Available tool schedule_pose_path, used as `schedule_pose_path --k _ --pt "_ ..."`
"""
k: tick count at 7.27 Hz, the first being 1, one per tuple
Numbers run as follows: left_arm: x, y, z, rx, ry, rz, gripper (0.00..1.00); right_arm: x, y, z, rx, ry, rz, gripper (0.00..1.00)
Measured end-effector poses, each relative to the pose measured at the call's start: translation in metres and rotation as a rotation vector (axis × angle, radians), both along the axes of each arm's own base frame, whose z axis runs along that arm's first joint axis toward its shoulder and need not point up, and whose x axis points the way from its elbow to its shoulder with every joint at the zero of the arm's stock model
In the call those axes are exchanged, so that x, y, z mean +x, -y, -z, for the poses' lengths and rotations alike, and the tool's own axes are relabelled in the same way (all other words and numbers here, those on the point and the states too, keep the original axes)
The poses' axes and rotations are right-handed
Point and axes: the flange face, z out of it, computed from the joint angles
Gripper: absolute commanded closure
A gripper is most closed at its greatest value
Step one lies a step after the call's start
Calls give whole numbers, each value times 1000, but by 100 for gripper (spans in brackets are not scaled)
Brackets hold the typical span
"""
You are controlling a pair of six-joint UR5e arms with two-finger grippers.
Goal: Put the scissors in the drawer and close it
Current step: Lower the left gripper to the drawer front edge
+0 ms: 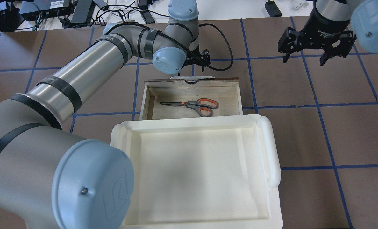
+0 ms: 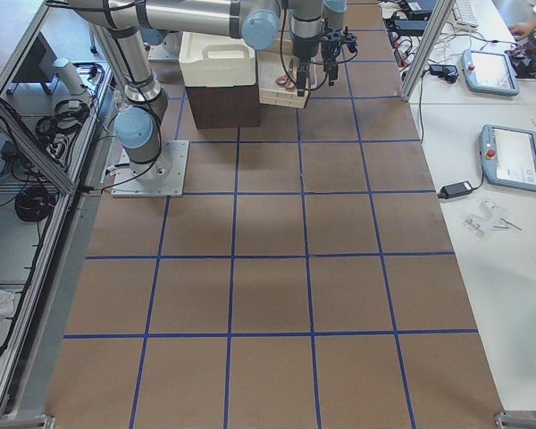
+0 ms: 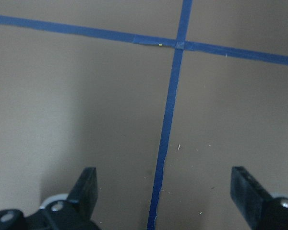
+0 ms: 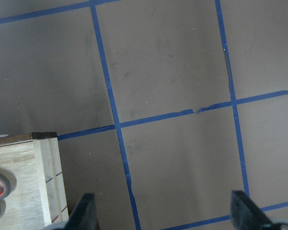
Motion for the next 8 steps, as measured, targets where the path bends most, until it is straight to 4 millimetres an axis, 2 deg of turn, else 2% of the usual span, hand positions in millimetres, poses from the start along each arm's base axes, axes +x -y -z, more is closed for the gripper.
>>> schedule_pose_path --k 3,8 --pt "-4 0 23 74 15 9 0 -1 1 1 1 -3 -2 0" --pt "-4 -4 41 169 48 10 0 -19 2 1 7 7 11 0"
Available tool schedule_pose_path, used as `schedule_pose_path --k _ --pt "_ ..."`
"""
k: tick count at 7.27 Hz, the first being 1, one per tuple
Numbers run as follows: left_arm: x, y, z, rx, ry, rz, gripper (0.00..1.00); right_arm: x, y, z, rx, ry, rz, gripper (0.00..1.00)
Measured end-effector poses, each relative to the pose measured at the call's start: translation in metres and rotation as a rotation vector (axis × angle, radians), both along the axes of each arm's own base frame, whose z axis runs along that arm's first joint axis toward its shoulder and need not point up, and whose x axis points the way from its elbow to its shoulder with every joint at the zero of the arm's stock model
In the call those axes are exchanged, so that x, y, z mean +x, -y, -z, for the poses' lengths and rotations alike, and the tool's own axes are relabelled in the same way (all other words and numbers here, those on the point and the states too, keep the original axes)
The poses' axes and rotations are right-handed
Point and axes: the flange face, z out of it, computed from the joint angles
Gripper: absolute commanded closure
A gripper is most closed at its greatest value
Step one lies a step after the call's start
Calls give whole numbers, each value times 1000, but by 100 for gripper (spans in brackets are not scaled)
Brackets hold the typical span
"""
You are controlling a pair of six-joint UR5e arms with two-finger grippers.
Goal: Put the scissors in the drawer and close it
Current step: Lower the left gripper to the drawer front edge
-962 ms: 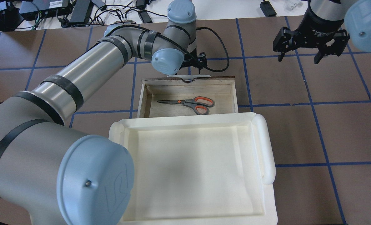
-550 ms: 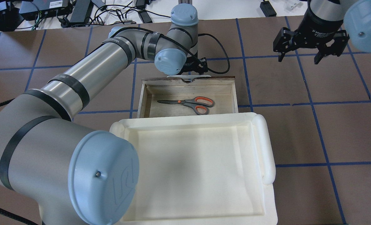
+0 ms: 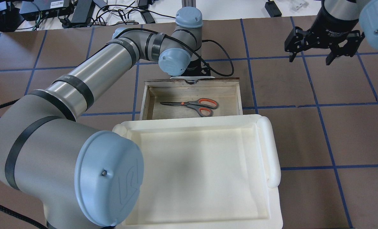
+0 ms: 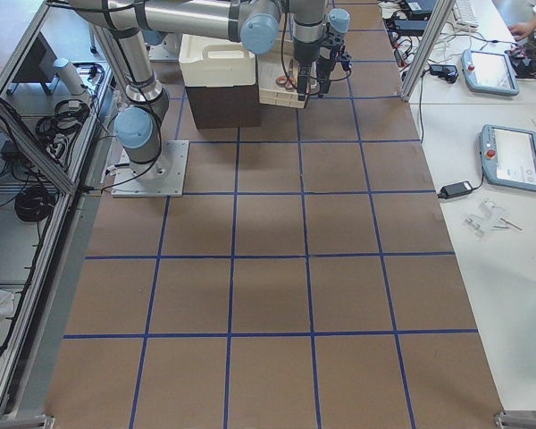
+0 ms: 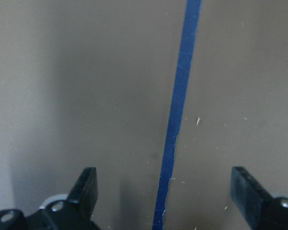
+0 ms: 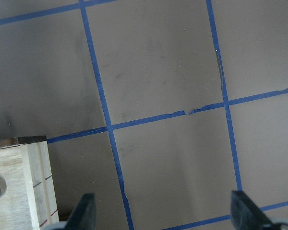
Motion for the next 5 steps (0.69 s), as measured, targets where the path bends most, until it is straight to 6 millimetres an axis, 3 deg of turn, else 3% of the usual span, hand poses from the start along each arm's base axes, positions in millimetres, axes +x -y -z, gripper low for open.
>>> schedule_pose_path --k 3,5 --pt "-2 -7 -6 21 7 7 0 2 -3 -3 -3 3 12 0" --pt "-8 -15 -24 21 -1 15 0 3 -4 -4 -5 3 25 0"
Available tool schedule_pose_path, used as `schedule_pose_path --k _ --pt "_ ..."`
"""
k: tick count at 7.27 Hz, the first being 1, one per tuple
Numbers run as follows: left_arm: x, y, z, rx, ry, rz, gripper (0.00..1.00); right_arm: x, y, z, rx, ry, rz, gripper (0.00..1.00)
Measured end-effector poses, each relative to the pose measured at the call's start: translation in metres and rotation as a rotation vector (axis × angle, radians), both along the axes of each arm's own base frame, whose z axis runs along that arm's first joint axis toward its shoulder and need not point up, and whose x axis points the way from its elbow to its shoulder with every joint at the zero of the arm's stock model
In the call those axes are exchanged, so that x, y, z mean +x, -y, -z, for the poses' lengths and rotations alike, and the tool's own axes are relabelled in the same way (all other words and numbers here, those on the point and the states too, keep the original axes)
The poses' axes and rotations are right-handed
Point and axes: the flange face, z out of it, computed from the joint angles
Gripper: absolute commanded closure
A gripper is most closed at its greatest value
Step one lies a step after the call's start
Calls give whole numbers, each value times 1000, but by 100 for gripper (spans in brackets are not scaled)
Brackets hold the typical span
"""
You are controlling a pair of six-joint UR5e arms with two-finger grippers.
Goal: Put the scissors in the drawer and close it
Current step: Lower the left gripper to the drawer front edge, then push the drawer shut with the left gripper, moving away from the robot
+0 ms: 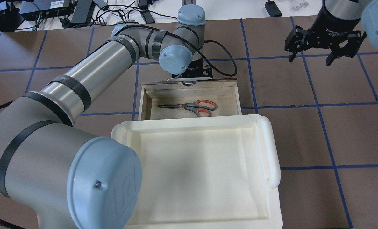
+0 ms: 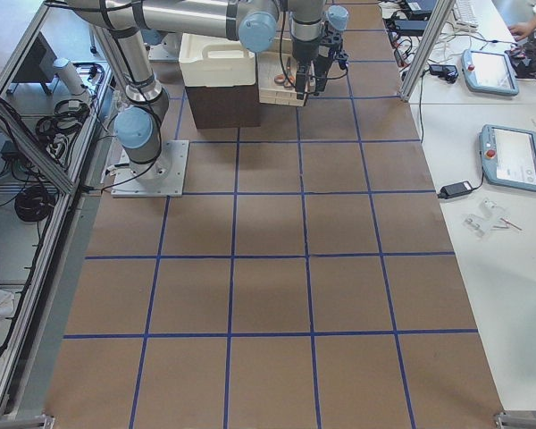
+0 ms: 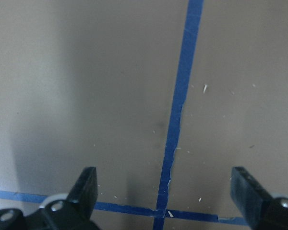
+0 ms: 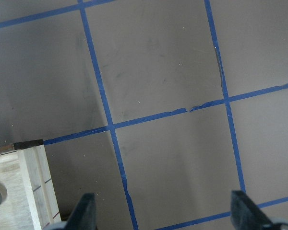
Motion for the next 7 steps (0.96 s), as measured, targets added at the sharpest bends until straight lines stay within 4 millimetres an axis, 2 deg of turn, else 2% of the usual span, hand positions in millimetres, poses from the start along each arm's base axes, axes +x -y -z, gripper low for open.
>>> schedule_pose_path --k 3,4,7 --pt "-5 -22 -43 20 -2 13 0 0 0 0 -1 0 2 0" --pt "-4 -30 -52 32 3 16 0 0 0 0 0 0 2 0" --pt "3 -52 -57 61 15 26 0 0 -2 1 15 2 2 0"
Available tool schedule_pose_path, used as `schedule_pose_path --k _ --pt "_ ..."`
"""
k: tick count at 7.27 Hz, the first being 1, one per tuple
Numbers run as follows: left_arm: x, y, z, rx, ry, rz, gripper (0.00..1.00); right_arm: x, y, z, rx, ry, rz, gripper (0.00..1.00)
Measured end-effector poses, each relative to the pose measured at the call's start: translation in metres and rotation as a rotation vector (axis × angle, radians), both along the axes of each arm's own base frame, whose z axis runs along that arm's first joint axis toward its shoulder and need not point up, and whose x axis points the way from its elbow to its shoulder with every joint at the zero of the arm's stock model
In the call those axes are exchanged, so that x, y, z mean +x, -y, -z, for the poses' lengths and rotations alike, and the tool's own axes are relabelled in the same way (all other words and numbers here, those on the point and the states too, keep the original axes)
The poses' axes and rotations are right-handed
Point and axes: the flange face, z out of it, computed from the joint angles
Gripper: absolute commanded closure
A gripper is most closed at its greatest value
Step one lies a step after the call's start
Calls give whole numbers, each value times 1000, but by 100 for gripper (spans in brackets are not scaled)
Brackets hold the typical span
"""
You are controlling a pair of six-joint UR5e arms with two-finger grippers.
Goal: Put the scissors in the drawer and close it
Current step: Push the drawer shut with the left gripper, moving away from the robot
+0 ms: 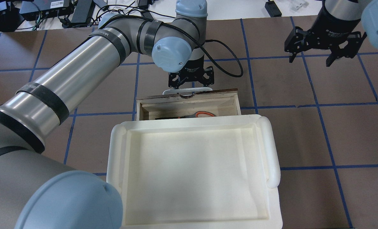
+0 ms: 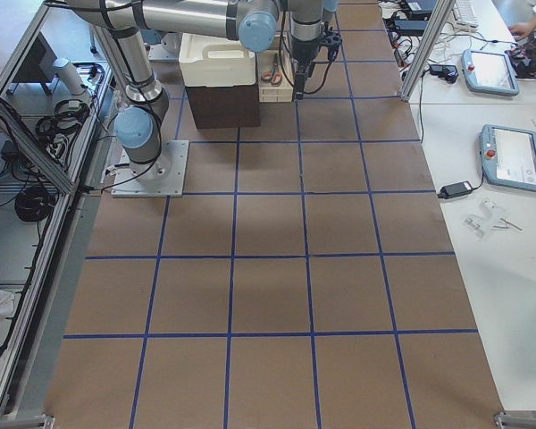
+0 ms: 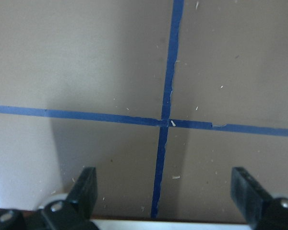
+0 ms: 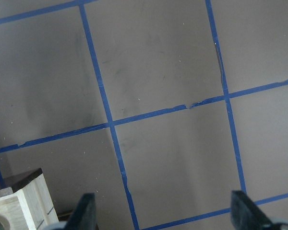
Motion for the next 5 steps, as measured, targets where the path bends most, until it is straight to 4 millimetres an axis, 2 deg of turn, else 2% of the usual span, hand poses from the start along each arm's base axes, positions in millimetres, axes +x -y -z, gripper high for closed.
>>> schedule_pose_path --k 3,5 --pt "4 -22 -8 51 15 10 0 0 -1 1 10 -1 0 0" --pt "6 -45 -6 113 38 25 0 -1 -1 1 11 -5 -1 0"
